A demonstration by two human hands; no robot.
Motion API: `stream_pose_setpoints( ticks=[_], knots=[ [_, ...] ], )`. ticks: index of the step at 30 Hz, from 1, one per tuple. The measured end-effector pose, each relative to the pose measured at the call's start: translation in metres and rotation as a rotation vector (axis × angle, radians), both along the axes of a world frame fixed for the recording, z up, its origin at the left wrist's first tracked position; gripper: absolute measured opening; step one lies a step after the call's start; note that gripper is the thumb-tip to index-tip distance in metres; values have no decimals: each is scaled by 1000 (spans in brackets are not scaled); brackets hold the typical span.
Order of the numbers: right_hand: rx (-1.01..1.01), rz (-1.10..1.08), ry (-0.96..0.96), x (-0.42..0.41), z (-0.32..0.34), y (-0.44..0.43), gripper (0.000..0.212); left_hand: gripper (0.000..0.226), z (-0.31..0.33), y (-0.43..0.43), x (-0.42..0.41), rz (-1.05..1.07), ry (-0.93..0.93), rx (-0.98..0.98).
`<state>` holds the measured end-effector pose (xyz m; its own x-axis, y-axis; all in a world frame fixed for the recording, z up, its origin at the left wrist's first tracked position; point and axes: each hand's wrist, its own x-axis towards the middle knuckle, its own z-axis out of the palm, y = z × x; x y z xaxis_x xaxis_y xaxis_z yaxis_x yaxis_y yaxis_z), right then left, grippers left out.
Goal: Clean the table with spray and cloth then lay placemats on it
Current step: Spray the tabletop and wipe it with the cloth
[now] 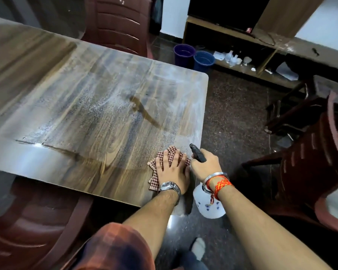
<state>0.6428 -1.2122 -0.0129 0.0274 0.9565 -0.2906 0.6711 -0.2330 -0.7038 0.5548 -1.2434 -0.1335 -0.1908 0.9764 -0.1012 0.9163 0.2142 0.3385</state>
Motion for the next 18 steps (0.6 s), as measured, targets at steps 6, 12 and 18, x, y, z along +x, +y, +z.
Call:
stream_pose_setpoints(
  ticks=[6, 12, 18],
  knots=[
    [-51, 229, -7, 12, -6, 56, 10, 59, 5, 46, 0, 233, 55, -122],
    [-90, 535, -24, 33, -2, 102, 10, 61, 12, 48, 10, 448, 56, -130],
    [-110, 737, 32, 9, 11, 124, 8, 61, 18, 45, 8, 840, -24, -159]
  ],
)
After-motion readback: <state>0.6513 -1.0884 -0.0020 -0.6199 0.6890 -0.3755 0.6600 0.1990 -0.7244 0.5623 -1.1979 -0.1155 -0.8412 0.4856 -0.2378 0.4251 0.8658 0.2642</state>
